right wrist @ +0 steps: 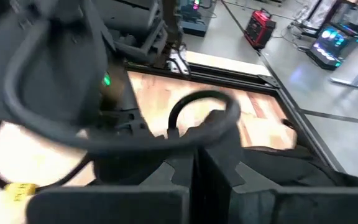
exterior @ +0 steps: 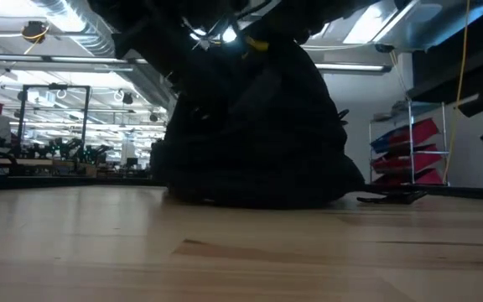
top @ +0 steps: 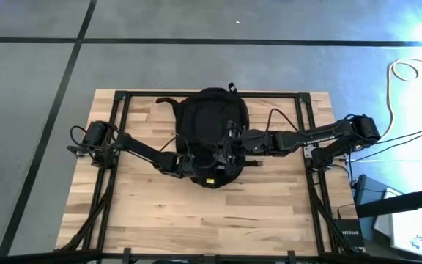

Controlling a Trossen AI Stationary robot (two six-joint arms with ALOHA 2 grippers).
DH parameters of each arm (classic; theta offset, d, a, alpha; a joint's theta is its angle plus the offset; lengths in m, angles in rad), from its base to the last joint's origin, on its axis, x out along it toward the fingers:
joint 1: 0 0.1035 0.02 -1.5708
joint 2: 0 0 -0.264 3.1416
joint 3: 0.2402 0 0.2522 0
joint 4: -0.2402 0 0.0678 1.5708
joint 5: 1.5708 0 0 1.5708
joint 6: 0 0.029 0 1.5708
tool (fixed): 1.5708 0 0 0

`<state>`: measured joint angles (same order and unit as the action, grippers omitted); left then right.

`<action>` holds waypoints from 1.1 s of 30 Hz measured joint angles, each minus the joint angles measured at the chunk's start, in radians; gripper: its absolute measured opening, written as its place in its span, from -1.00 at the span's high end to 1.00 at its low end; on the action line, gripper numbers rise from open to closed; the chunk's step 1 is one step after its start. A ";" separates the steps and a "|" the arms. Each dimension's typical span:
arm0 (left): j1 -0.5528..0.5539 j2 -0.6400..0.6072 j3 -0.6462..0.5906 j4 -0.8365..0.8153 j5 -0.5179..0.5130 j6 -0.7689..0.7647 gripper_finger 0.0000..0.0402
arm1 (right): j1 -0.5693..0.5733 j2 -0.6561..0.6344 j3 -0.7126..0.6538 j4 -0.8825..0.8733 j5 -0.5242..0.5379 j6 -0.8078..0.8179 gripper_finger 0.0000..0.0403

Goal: Unpack backpack
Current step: Remove the transparent zipper bag from the black backpack

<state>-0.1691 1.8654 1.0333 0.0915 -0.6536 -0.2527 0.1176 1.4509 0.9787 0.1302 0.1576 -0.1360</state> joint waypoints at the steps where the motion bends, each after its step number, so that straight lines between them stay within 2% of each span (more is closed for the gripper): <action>1: -0.004 0.002 0.000 -0.024 -0.023 0.047 -0.17 | 0.001 0.000 0.000 0.000 -0.009 0.000 1.00; 5: -0.011 0.003 -0.002 -0.058 -0.121 0.179 -0.17 | 0.002 -0.001 0.000 0.019 -0.040 0.000 1.00; 7: -0.007 0.003 -0.002 -0.058 -0.135 0.223 -0.17 | 0.002 -0.001 0.000 0.030 -0.056 0.001 1.00; 10: 0.002 0.003 -0.002 -0.062 -0.114 0.289 -0.17 | 0.002 -0.001 0.000 0.037 -0.071 0.001 1.00; 16: 0.007 0.003 -0.002 -0.047 -0.005 0.429 -0.17 | 0.002 -0.002 0.000 0.037 -0.081 0.002 1.00; 26: 0.080 0.001 0.000 -0.102 0.048 0.470 -0.17 | -0.001 -0.002 0.000 0.035 -0.079 0.016 1.00; 33: 0.094 0.004 0.000 -0.081 -0.013 0.487 -0.16 | -0.001 -0.002 0.000 0.037 -0.082 0.024 1.00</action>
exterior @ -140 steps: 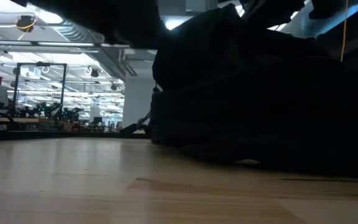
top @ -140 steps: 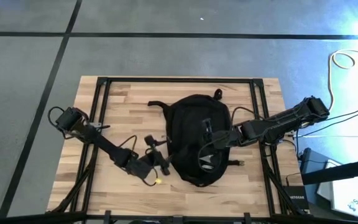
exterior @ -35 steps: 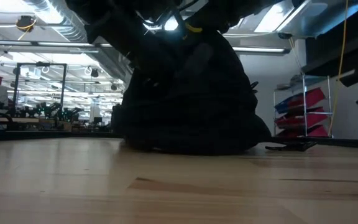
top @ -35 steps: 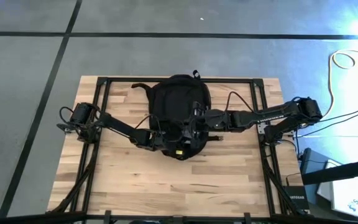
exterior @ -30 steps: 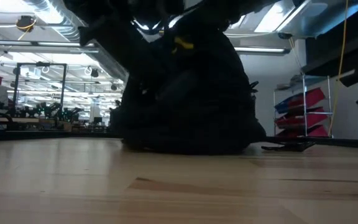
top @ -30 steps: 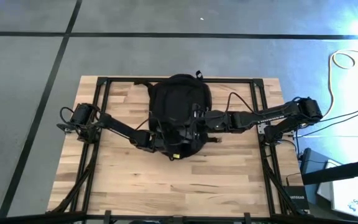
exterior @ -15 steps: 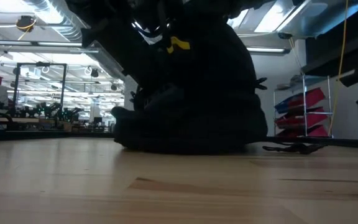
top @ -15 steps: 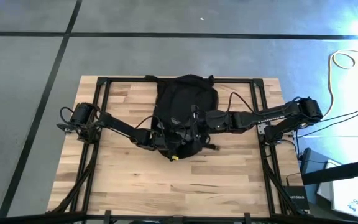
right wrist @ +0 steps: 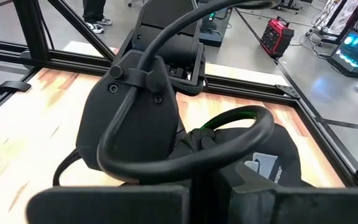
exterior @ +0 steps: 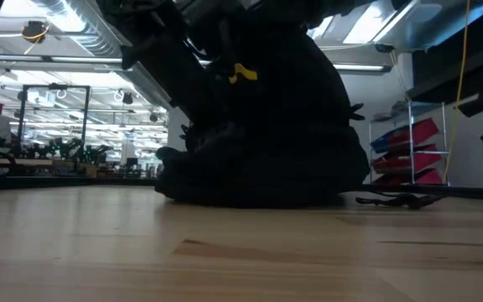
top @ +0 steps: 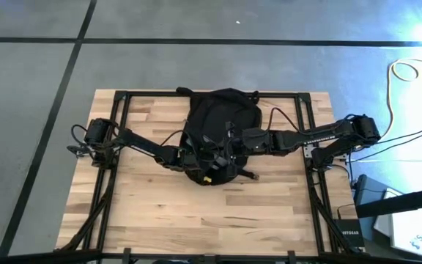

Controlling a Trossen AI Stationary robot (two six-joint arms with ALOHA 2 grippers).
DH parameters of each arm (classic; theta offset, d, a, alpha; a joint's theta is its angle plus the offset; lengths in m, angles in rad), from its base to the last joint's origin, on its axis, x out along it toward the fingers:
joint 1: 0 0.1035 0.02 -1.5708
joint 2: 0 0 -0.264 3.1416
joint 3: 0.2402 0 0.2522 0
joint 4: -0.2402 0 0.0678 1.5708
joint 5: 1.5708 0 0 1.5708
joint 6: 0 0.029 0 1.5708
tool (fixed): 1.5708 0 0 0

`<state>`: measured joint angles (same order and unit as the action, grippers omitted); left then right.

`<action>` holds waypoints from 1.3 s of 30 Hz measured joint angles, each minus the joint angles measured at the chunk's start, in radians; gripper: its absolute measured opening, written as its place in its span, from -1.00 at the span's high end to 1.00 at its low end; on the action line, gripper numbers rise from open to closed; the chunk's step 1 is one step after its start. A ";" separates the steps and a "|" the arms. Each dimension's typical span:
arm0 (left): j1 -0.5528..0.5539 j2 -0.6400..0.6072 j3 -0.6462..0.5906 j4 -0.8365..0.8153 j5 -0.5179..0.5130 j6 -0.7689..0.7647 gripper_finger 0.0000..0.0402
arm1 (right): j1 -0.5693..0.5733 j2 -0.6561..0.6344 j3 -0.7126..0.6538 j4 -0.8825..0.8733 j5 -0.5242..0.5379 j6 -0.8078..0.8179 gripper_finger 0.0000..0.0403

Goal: Unpack backpack
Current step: Remove the transparent zipper bag from the black backpack

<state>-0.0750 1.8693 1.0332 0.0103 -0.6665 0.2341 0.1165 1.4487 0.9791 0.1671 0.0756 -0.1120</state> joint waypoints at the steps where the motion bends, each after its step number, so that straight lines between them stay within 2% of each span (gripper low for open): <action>1: 0.000 0.004 0.000 0.002 -0.016 0.004 -0.13 | 0.000 0.000 0.000 0.000 -0.003 0.000 1.00; 4: 0.000 0.007 0.000 -0.003 -0.033 0.003 0.10 | 0.000 0.000 0.000 0.000 -0.008 0.000 1.00; 9: 0.000 0.018 0.000 0.001 -0.023 -0.035 0.74 | 0.000 0.000 0.000 0.000 -0.008 0.003 1.00; 11: 0.000 0.020 0.000 0.002 -0.013 -0.041 0.92 | 0.000 0.000 0.000 -0.001 -0.008 0.003 1.00; 16: -0.011 0.017 -0.001 0.002 -0.014 -0.056 0.98 | 0.000 0.000 0.000 -0.002 -0.011 0.003 1.00; 29: -0.143 -0.041 -0.005 0.035 -0.153 -0.077 1.00 | -0.016 -0.003 0.006 -0.036 0.041 -0.058 1.00; 32: -0.177 -0.075 -0.005 0.035 -0.197 -0.069 1.00 | -0.026 -0.003 0.006 -0.054 0.079 -0.076 1.00; 39: -0.236 -0.175 -0.005 0.034 -0.269 -0.026 1.00 | -0.056 -0.003 0.006 -0.064 0.089 -0.076 1.00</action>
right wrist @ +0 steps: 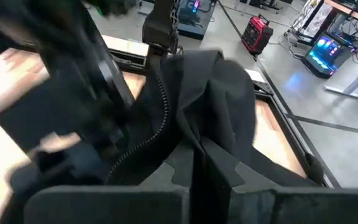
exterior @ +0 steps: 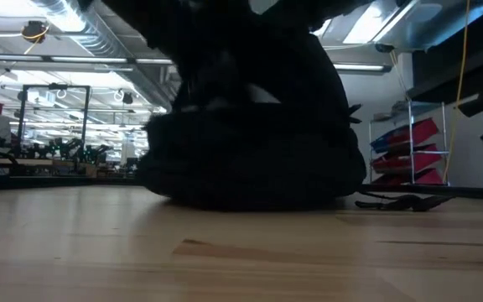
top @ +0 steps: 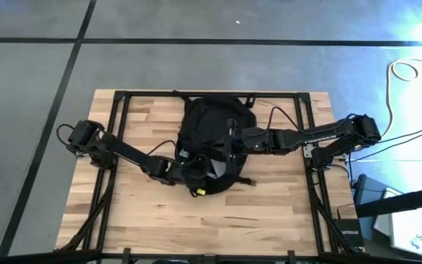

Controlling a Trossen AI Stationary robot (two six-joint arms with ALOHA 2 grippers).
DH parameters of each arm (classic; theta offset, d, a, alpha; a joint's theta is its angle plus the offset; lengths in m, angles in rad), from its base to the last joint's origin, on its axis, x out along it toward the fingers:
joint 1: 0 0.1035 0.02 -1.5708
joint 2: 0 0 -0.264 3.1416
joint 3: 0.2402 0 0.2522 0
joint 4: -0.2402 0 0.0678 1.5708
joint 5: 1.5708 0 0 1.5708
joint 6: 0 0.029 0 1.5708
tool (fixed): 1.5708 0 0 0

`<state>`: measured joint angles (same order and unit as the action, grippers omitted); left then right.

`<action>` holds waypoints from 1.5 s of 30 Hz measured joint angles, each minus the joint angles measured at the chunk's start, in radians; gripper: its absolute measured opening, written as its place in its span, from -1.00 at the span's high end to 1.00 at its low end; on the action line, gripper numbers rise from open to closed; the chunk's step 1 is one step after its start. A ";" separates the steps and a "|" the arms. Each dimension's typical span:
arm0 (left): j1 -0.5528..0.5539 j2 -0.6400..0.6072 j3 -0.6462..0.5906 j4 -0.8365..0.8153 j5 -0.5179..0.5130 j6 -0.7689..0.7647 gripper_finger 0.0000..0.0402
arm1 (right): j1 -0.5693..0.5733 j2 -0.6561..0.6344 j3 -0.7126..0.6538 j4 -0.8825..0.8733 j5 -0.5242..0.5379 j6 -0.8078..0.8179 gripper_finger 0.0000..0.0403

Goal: Unpack backpack
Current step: Remove the transparent zipper bag from the black backpack

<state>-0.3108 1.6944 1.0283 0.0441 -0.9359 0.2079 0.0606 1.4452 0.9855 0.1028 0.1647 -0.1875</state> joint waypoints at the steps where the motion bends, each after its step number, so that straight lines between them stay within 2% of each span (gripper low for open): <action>1: -0.008 -0.015 0.000 -0.001 -0.011 0.002 1.00 | -0.006 0.000 0.000 -0.007 0.001 0.000 1.00; 15: -0.174 -0.140 0.003 -0.003 -0.091 0.035 1.00 | -0.075 0.003 -0.004 -0.038 0.009 0.000 1.00; 27: -0.312 -0.151 0.004 -0.002 -0.170 0.052 1.00 | -0.152 0.004 -0.005 -0.134 0.052 -0.027 1.00; 35: -0.387 -0.203 0.005 -0.068 -0.347 -0.003 1.00 | -0.230 0.004 -0.006 -0.196 0.053 -0.030 1.00; 45: -0.531 -0.233 0.005 -0.081 -0.634 0.061 1.00 | -0.253 0.004 -0.006 -0.214 0.073 -0.045 1.00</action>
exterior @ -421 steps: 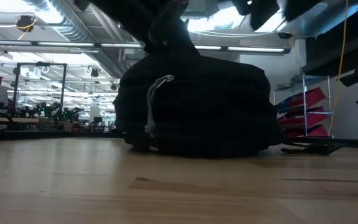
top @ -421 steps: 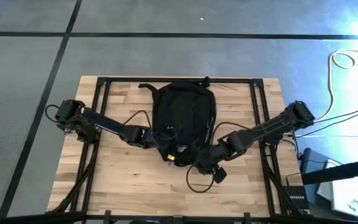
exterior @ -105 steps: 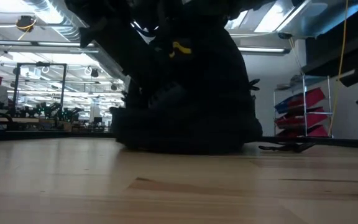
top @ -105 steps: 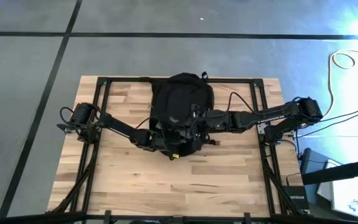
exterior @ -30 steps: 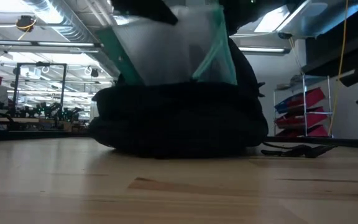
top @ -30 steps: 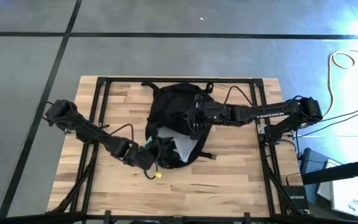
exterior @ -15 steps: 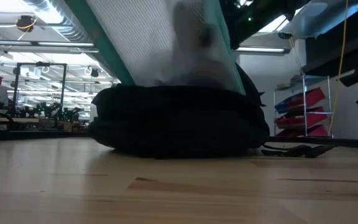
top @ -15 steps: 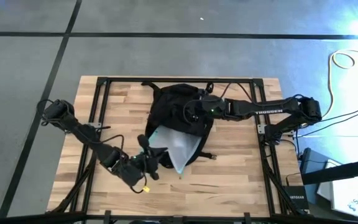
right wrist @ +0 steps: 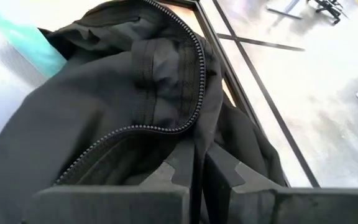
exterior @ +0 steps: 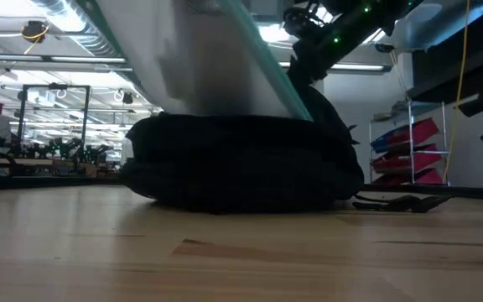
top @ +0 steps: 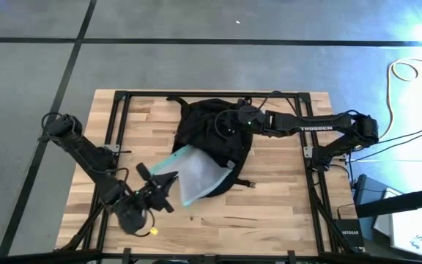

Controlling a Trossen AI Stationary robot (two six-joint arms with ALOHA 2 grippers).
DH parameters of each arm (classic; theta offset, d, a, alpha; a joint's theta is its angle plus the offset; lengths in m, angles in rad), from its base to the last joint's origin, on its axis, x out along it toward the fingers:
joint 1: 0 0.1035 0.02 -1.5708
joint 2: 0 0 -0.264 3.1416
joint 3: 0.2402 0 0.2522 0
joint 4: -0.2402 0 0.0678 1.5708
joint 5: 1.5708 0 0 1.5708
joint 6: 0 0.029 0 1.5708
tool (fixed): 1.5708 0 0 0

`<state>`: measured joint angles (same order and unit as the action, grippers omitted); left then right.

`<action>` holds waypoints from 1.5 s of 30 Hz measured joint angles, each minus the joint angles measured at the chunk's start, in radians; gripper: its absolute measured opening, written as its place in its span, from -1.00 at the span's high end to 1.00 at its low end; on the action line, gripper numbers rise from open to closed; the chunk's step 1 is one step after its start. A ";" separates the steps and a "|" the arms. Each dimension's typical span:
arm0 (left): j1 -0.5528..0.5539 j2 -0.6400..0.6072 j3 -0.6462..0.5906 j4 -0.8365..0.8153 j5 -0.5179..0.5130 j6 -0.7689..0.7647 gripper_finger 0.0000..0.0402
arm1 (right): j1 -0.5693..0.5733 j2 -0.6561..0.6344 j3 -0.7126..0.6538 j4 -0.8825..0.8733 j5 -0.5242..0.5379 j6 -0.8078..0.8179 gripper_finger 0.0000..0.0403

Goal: Unpack backpack
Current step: Remove the transparent zipper bag from the black backpack

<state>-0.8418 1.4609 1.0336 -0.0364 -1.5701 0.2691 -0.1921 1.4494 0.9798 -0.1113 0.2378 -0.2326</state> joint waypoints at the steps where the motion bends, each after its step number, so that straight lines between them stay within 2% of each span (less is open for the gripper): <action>1: -0.015 -0.004 0.000 -0.001 -0.002 -0.006 1.00 | 0.000 0.000 0.000 -0.004 0.005 -0.001 1.00; 7: -0.047 -0.011 0.000 -0.007 -0.002 -0.162 1.00 | -0.001 0.000 0.000 -0.006 0.043 -0.007 1.00; 13: -0.077 -0.031 0.000 -0.055 0.031 -0.315 1.00 | -0.061 -0.005 0.000 -0.029 0.040 -0.034 1.00; 19: -0.046 -0.041 -0.001 -0.296 0.126 -0.593 1.00 | -0.186 -0.033 0.000 -0.031 -0.067 -0.026 1.00; 25: 0.018 -0.041 -0.001 -0.630 0.261 -0.959 1.00 | -0.267 -0.052 -0.003 -0.048 -0.126 -0.012 1.00; 27: 0.030 -0.044 -0.001 -0.721 0.270 -1.055 1.00 | -0.275 -0.077 -0.029 -0.021 -0.139 -0.010 1.00; 29: 0.042 -0.057 -0.001 -0.781 0.304 -1.116 1.00 | -0.290 -0.115 -0.074 0.042 -0.211 -0.008 1.00; 33: 0.051 -0.082 -0.001 -0.788 0.338 -1.152 1.00 | -0.351 -0.224 -0.221 0.210 -0.386 0.078 1.00; 35: 0.051 -0.087 -0.001 -0.787 0.339 -1.148 1.00 | -0.374 -0.281 -0.292 0.254 -0.441 0.112 1.00; 39: 0.064 -0.101 -0.015 -0.784 0.353 -1.136 1.00 | -0.374 -0.372 -0.373 0.267 -0.466 0.127 1.00; 45: 0.104 -0.150 -0.104 -0.632 0.495 -1.096 1.00 | -0.411 -0.492 -0.431 0.264 -0.468 0.158 1.00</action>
<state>-0.7375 1.3109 0.9297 -0.6682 -1.0751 -0.8273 -0.6035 0.9575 0.5490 0.1531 -0.2306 -0.0750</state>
